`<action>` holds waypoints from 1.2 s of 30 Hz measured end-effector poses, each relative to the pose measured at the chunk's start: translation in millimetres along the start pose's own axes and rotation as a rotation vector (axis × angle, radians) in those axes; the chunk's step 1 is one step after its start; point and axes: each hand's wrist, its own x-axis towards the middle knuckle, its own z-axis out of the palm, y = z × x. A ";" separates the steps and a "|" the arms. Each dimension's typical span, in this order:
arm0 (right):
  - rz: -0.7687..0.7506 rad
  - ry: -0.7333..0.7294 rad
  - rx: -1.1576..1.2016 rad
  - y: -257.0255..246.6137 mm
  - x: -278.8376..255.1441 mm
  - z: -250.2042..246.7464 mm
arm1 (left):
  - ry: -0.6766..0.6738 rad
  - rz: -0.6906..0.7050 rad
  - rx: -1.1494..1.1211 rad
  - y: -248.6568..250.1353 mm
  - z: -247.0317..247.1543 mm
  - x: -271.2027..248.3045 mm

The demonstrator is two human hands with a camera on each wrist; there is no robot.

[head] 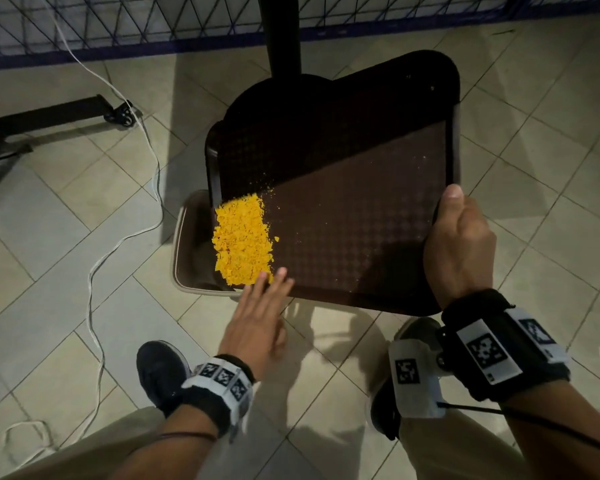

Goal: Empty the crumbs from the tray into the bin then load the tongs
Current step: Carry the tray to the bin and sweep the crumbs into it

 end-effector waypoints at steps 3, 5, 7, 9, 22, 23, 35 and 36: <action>-0.012 0.008 -0.012 -1.3 -1.2 2.0 | -0.056 -0.053 0.135 -31.9 -3.8 -1.6; -0.017 0.010 -0.016 -1.7 -2.3 2.8 | -0.092 -0.083 0.180 -41.9 -6.4 -1.6; -0.022 0.016 -0.019 -2.2 -2.9 3.4 | -0.099 -0.109 0.216 -50.6 -8.5 -1.5; -0.026 0.027 -0.012 -2.2 -2.4 3.3 | -0.088 -0.129 0.257 -59.1 -11.0 2.7; -0.055 0.044 -0.034 -3.3 -0.3 2.2 | -0.084 -0.349 0.146 -79.4 -87.1 17.3; -0.057 0.044 -0.037 -3.1 -0.3 2.3 | -0.034 -0.383 0.147 -76.9 -95.7 20.5; -0.064 0.042 -0.010 -0.1 1.0 4.7 | 0.149 -0.297 0.030 -23.7 -120.3 137.1; -0.067 0.040 -0.013 -0.1 0.9 5.4 | 0.156 -0.254 0.009 -12.8 -115.7 142.1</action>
